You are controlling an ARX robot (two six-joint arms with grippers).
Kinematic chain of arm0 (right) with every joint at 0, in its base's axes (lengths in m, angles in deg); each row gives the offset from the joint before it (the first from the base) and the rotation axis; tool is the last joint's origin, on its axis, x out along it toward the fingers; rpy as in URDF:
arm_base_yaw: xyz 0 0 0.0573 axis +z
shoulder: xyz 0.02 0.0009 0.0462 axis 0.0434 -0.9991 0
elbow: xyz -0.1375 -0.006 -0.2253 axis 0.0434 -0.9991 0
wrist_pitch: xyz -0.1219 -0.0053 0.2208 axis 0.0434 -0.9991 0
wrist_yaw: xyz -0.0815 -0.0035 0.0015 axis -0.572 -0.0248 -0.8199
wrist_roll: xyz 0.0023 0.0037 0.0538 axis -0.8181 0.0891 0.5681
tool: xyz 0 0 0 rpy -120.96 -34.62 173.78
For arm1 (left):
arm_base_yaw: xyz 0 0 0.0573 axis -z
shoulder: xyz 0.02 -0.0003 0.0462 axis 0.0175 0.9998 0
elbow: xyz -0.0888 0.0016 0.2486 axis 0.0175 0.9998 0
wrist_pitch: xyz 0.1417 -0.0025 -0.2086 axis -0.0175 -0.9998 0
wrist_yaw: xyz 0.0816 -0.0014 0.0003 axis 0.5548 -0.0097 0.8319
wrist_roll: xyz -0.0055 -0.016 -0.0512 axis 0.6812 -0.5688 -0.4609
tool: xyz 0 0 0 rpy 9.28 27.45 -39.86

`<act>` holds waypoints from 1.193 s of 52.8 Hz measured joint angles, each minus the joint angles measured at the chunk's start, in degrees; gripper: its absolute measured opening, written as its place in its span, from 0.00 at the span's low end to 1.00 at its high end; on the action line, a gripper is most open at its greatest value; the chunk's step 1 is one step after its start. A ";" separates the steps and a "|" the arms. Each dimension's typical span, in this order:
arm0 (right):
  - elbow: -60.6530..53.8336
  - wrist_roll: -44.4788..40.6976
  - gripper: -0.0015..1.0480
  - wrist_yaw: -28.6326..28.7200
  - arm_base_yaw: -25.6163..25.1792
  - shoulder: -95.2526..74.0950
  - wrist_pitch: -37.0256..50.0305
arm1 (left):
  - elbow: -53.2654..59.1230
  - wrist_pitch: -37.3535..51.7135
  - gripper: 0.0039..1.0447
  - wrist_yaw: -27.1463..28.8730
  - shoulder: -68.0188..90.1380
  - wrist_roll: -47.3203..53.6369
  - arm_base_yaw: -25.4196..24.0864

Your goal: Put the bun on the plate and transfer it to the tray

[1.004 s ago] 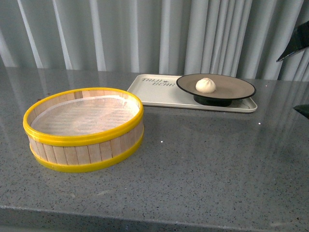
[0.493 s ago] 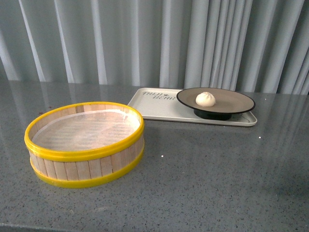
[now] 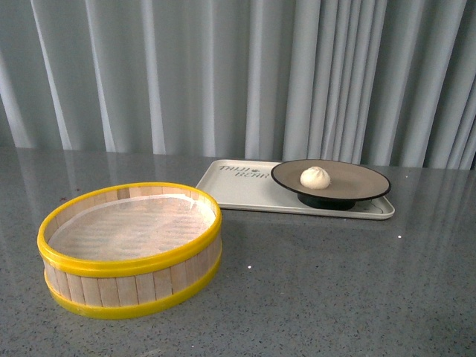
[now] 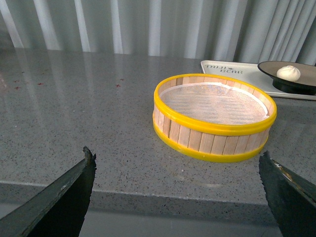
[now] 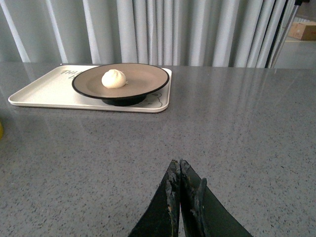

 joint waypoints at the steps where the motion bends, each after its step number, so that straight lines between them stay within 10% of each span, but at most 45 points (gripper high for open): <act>1: -0.37 0.00 0.02 0.02 0.00 0.81 -0.42 | 0.00 0.00 0.94 0.00 0.00 0.00 0.00; 63: -7.23 -0.11 0.02 0.04 0.00 44.44 -35.76 | 0.00 0.00 0.94 0.00 0.00 0.00 0.00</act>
